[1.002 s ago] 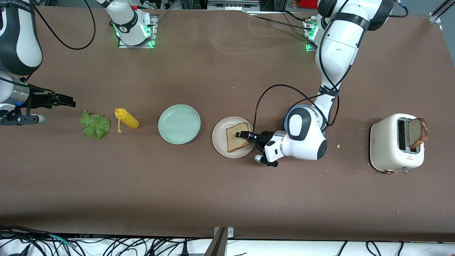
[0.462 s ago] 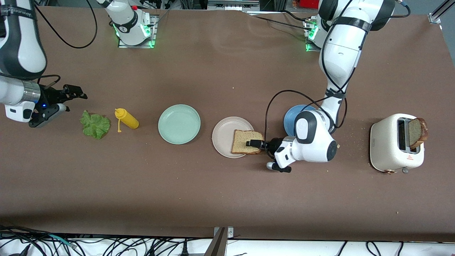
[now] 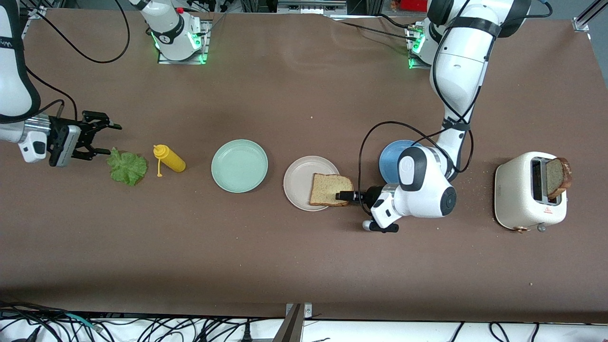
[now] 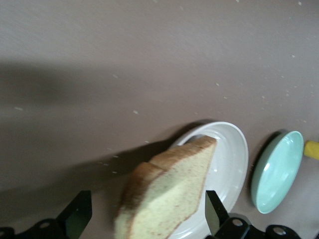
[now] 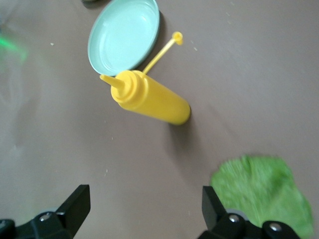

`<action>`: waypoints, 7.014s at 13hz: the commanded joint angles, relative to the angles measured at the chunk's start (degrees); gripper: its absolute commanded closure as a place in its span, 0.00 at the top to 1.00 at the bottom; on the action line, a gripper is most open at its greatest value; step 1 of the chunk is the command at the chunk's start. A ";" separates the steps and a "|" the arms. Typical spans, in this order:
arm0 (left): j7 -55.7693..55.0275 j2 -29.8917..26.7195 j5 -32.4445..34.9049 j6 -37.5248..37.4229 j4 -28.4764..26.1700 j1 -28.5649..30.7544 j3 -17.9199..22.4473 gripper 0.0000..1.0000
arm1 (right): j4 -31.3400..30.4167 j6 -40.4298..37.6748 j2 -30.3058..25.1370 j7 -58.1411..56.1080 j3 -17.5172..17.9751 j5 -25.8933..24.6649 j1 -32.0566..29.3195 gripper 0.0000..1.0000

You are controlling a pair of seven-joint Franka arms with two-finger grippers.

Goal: Make sandwich in beige plate with both arms
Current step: 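Lay the bread on the beige plate while the right gripper reaches the mustard, then grasp and lift the mustard bottle with the right gripper while the left gripper withdraws, then tilt the yellow mustard bottle over the bread with the right gripper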

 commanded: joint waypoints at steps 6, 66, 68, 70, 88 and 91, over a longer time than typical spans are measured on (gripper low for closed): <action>-5.51 -7.28 19.29 -0.19 -0.15 -0.13 10.04 1.00 | -7.60 7.42 3.57 -28.01 0.23 15.55 0.06 0.99; -2.35 -49.31 51.92 -26.82 -13.87 20.79 -1.73 1.00 | 44.70 0.23 33.63 83.65 0.75 -63.60 65.44 0.00; -2.35 -48.96 51.92 -26.73 -13.87 20.70 -1.73 1.00 | 44.70 0.23 35.83 89.10 0.75 -68.97 67.38 0.00; -2.35 -48.87 51.92 -26.73 -13.87 20.70 -1.73 1.00 | 44.70 0.14 37.58 90.61 0.67 -69.60 68.26 0.00; -2.35 -48.61 51.92 -26.73 -13.95 20.61 -1.73 1.00 | 40.23 -1.18 21.01 68.84 -1.00 -52.47 56.68 0.00; -2.35 -48.52 51.92 -26.64 -14.04 20.61 -1.73 1.00 | 33.65 1.97 12.83 58.23 -1.00 -43.71 49.04 0.00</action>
